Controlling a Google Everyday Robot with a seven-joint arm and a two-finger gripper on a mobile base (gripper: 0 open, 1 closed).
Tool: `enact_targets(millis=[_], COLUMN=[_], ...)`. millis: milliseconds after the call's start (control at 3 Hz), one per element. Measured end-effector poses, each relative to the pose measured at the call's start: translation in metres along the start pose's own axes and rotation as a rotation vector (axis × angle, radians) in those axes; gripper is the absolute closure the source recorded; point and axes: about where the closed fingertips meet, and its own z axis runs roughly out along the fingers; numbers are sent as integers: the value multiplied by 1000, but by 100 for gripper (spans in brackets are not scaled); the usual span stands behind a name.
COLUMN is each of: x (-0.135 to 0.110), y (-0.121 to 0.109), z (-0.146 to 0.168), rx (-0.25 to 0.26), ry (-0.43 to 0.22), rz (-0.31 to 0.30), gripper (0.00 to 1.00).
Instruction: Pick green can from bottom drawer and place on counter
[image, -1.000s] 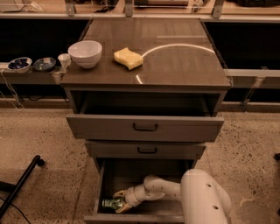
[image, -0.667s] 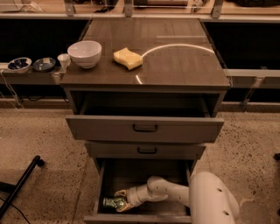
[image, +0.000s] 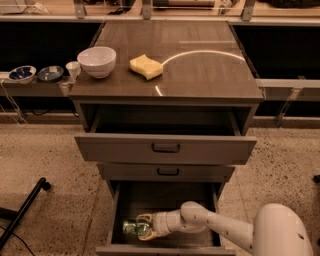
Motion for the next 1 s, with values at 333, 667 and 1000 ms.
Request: enact_targets(millis=[333, 667, 1000], x=[-44, -91, -143], y=[8, 15, 20], z=[-30, -60, -98], rx=[5, 7, 21], ry=[5, 12, 12], rz=[-57, -115, -193], gripper=[100, 100, 100])
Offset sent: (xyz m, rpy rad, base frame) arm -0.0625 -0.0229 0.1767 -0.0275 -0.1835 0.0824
